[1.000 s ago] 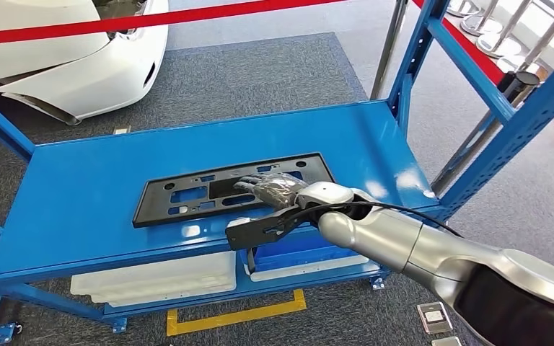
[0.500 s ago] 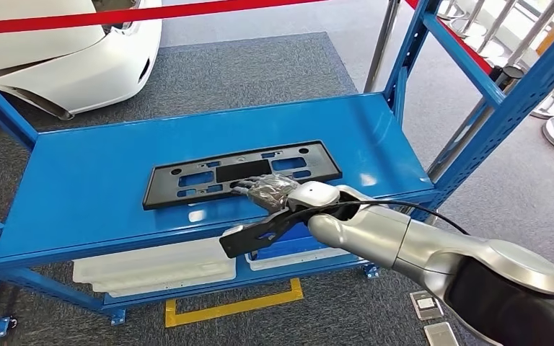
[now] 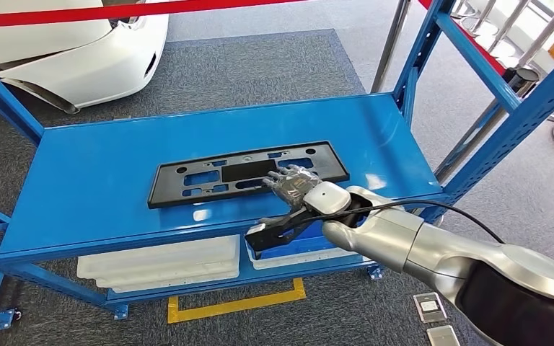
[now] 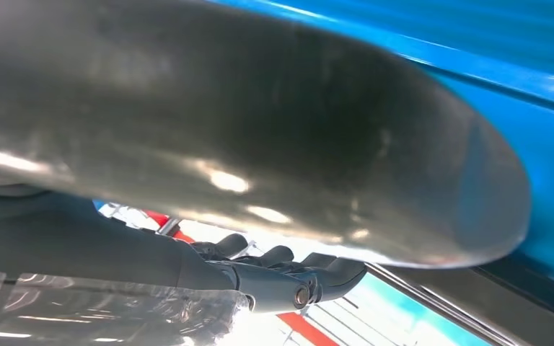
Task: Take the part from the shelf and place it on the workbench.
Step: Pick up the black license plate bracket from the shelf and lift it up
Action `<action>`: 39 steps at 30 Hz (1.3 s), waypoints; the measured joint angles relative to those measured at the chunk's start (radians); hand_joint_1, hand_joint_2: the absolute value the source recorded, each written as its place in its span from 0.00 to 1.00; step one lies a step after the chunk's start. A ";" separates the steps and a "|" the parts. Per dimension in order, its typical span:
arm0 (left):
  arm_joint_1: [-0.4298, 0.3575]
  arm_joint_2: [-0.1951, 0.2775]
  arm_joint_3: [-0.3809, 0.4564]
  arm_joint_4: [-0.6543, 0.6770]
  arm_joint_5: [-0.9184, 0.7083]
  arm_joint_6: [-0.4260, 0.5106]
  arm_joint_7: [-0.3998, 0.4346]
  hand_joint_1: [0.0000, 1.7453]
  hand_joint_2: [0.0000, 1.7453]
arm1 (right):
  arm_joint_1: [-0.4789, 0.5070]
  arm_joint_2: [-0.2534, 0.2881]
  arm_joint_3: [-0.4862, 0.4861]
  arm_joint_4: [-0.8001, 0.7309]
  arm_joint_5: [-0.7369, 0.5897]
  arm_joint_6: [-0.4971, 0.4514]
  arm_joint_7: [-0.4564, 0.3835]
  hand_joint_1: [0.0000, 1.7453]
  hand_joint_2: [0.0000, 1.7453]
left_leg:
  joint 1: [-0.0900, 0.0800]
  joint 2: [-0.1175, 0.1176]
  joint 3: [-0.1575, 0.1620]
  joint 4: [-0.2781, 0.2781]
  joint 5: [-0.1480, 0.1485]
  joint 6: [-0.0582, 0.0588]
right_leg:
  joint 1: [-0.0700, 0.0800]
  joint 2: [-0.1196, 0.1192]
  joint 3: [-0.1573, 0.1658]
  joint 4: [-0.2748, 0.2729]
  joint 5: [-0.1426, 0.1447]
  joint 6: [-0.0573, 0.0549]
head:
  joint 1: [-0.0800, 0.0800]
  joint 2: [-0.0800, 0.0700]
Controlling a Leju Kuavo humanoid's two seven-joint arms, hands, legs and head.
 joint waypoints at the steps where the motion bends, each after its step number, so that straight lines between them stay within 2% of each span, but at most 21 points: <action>1: 0.000 0.000 0.000 0.000 -0.001 0.000 0.000 0.00 0.00 | 0.000 -0.001 0.001 0.002 0.011 -0.001 0.005 0.00 0.00 | 0.000 0.000 0.000 0.000 0.000 0.000 | 0.000 0.000 0.000 0.000 0.000 0.000 | 0.000 0.000; 4: 0.000 0.000 0.000 0.000 -0.004 0.000 0.000 0.00 0.00 | -0.002 -0.004 0.009 0.010 0.106 -0.023 0.051 0.00 0.00 | 0.001 0.000 0.000 -0.001 0.000 -0.001 | 0.000 0.000 -0.001 0.000 0.000 0.000 | -0.001 0.000; 8: 0.002 0.000 -0.002 0.000 -0.015 0.003 0.001 0.00 0.00 | -0.003 -0.012 0.010 0.024 0.244 -0.102 0.111 0.00 0.00 | 0.001 0.000 0.001 -0.002 0.000 -0.001 | 0.001 0.000 -0.002 0.001 0.000 0.000 | -0.003 0.000; 16: 0.002 0.000 -0.017 0.000 -0.025 0.000 0.004 0.00 0.00 | 0.009 -0.031 -0.011 0.042 0.260 -0.121 0.111 0.00 0.00 | 0.001 0.001 0.001 -0.003 0.001 -0.002 | 0.001 0.000 -0.002 0.002 0.000 0.000 | -0.004 0.000; 23: 0.002 0.000 -0.034 0.000 -0.052 -0.003 0.004 0.00 0.00 | 0.017 -0.036 -0.016 0.063 0.327 -0.111 0.112 0.00 0.00 | 0.001 0.001 0.000 -0.003 0.001 -0.002 | 0.001 0.000 -0.002 0.002 0.000 -0.001 | -0.003 0.000; 28: 0.002 0.000 -0.046 0.000 -0.059 -0.010 0.004 0.00 0.00 | 0.032 -0.037 -0.032 0.070 0.292 -0.117 0.111 0.00 0.00 | 0.001 0.001 0.000 -0.003 0.001 -0.002 | 0.001 0.000 -0.002 0.002 -0.001 -0.001 | -0.002 0.000; 32: 0.002 0.000 -0.052 0.000 -0.068 -0.013 0.006 0.00 0.00 | 0.047 -0.039 -0.066 0.076 0.236 -0.132 0.099 0.00 1.00 | 0.001 0.001 0.001 -0.003 0.001 -0.002 | 0.001 0.000 -0.002 0.002 -0.001 -0.001 | -0.002 0.000; 39: 0.002 0.000 -0.066 0.000 -0.076 -0.020 0.014 0.00 0.00 | 0.067 -0.041 -0.119 0.092 0.174 -0.153 0.059 0.00 1.00 | 0.001 0.001 0.000 -0.003 0.001 -0.002 | 0.001 0.000 -0.002 0.002 0.000 -0.001 | -0.002 0.000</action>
